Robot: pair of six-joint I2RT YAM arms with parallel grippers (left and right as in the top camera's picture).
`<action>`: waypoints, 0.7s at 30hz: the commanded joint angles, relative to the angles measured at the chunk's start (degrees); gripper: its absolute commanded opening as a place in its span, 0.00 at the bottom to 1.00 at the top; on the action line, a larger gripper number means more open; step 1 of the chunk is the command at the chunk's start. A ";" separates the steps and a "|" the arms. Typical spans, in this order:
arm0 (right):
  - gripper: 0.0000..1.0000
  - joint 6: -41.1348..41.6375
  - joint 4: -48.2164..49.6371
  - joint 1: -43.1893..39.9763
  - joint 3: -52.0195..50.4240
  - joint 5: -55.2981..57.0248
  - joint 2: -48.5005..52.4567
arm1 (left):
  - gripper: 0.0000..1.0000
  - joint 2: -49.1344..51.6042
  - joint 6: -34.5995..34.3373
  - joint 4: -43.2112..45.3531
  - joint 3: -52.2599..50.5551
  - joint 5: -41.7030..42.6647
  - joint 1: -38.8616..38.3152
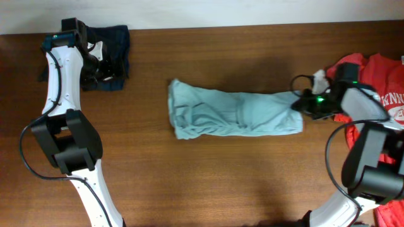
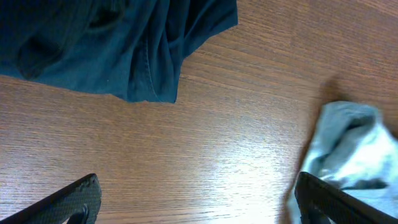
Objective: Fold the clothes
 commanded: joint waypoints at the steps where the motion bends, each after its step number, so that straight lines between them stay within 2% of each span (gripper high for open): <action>1: 0.04 -2.25 -3.10 -4.17 5.27 0.13 0.07 | 0.99 0.24 0.07 -0.02 0.79 -0.20 0.13; 9: 0.04 -2.32 -11.76 -5.16 16.37 3.87 0.07 | 0.99 0.26 0.07 -0.02 0.79 -0.20 0.13; 21: 0.04 -2.40 -25.00 7.93 29.22 12.63 0.07 | 0.99 0.24 0.07 -0.02 0.76 -0.20 0.13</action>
